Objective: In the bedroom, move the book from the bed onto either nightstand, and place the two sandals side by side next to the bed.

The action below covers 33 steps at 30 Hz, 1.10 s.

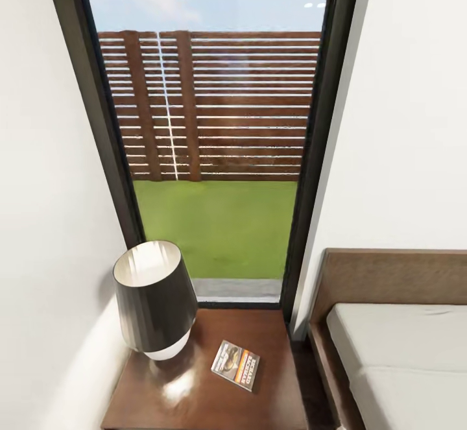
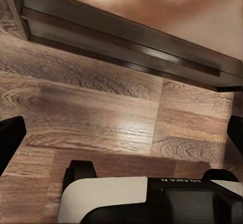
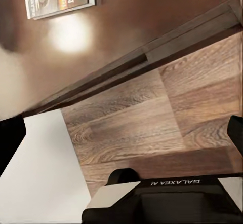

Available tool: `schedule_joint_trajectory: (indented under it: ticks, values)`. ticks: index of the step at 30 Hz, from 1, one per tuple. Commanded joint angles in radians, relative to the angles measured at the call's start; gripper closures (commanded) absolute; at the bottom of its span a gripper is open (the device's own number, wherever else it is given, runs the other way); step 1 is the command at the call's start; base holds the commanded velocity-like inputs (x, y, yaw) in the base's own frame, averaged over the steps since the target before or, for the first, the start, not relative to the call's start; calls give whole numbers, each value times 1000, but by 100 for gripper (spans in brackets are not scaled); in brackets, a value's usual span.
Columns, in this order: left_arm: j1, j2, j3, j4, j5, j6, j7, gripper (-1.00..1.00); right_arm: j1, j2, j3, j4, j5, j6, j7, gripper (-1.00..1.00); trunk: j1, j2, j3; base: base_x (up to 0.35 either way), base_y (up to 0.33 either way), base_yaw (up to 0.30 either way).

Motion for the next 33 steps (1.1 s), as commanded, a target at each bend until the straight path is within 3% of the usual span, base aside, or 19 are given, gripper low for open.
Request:
schedule_joint_trajectory:
  ticks: [1,12,16,20,27,33]
  values:
    - [-1,0,3,6,9,9,-4,-100,6,-2,5,3,-11,5,5,-100,-4,7,2,0,0,0]
    - [-1,-4,2,82,6,-5,4,-100,115,-18,6,4,-10,4,-9,-100,-46,84,37,0,0,0]
    - [-1,-6,-5,104,-12,-7,11,-100,149,-19,6,4,-10,4,-25,-100,-61,112,49,0,0,0]
    - [-1,-10,-9,131,-43,-26,43,-100,182,-19,6,4,-9,4,-47,-100,-77,140,62,0,0,0]
    - [-1,-18,-10,188,-59,-78,91,-100,213,-16,8,3,-6,3,-63,-100,-104,189,84,0,0,0]
    - [-1,-29,-10,222,-62,-96,157,-100,223,-12,9,3,40,4,-83,-100,-111,203,90,0,0,0]
